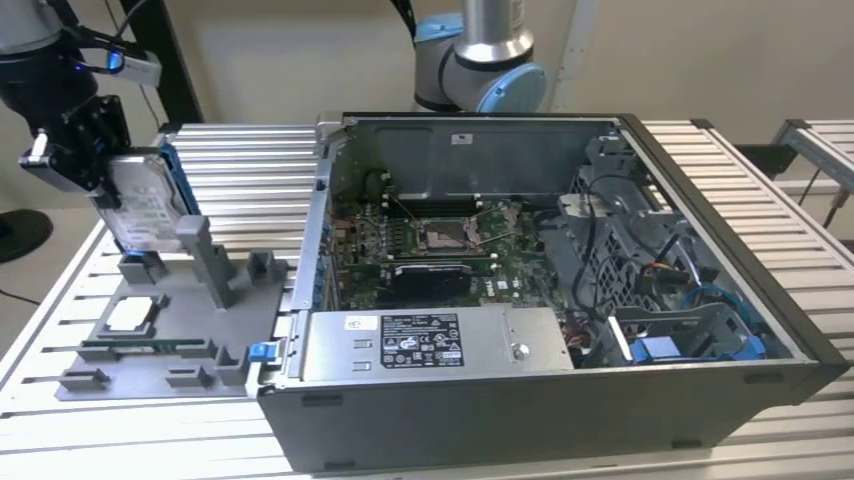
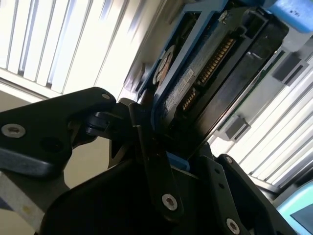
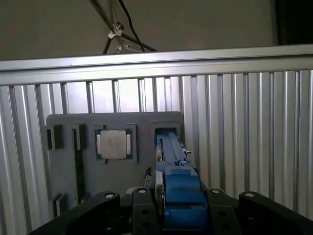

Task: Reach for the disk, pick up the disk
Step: 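Pick up the disk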

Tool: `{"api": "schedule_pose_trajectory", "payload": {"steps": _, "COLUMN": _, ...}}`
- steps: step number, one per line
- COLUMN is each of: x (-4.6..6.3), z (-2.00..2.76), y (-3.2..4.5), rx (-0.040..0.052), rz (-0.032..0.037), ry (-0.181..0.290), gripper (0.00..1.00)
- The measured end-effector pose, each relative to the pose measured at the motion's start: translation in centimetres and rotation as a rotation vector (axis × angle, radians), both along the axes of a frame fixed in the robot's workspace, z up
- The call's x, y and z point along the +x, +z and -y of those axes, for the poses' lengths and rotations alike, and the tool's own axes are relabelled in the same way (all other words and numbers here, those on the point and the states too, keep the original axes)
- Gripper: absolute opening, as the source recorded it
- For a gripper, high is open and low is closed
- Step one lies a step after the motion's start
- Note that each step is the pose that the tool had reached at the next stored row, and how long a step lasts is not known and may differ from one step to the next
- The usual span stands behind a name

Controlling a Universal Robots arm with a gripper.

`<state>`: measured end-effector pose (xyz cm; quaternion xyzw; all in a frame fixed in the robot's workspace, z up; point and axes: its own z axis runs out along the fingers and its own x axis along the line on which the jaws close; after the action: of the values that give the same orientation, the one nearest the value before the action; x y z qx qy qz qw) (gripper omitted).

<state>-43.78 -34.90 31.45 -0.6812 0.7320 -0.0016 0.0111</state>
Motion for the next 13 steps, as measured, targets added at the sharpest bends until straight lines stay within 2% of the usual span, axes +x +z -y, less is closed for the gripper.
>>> {"api": "schedule_pose_trajectory", "payload": {"steps": 13, "x": 0.0, "z": 0.0, "y": 2.04, "rx": 0.0, "rz": 0.0, "ry": 0.0, "gripper": 0.0}}
